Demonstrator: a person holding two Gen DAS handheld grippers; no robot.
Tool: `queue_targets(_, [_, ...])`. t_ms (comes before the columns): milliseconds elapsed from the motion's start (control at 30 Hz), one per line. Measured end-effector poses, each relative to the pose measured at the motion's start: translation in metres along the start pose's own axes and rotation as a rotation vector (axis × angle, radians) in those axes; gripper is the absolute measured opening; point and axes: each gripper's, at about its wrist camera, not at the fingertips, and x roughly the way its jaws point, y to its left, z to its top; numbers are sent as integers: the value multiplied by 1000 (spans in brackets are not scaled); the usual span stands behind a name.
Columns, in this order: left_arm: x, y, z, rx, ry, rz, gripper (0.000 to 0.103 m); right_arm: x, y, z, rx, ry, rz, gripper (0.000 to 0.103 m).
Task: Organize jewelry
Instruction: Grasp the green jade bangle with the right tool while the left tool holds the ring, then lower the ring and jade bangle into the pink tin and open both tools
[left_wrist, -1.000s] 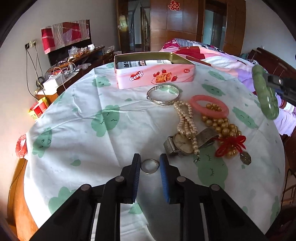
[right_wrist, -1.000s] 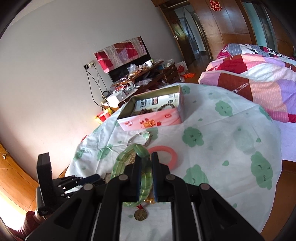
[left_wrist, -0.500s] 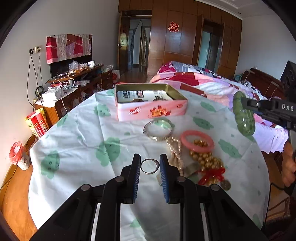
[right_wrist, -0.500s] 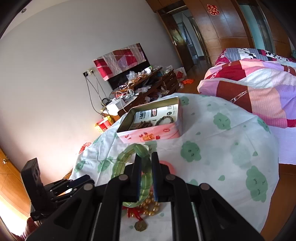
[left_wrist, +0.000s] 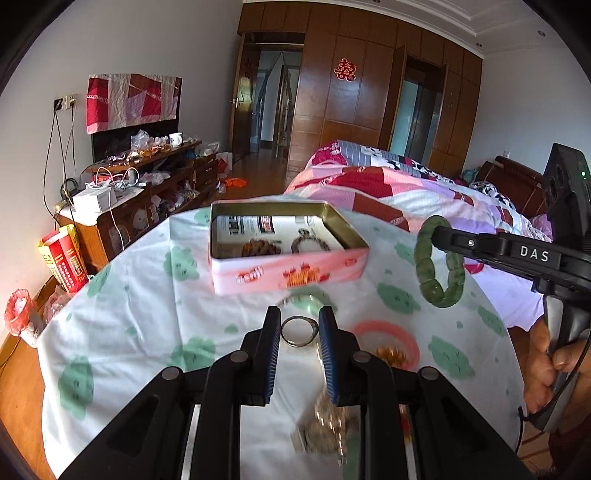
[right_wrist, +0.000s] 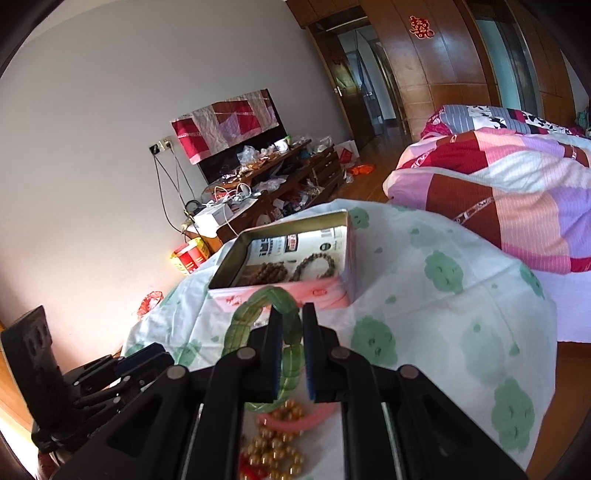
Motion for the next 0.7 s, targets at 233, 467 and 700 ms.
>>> queue_targets(233, [25, 14, 31, -30, -37, 6, 21, 26, -5, 28, 21, -29, -2, 13])
queue_targets(467, [57, 28, 52, -49, -45, 5, 21, 59, -15, 48, 48, -13, 1, 13])
queue_targets(700, [94, 35, 73, -77, -48, -11, 21, 101, -21, 62, 49, 30, -7, 13])
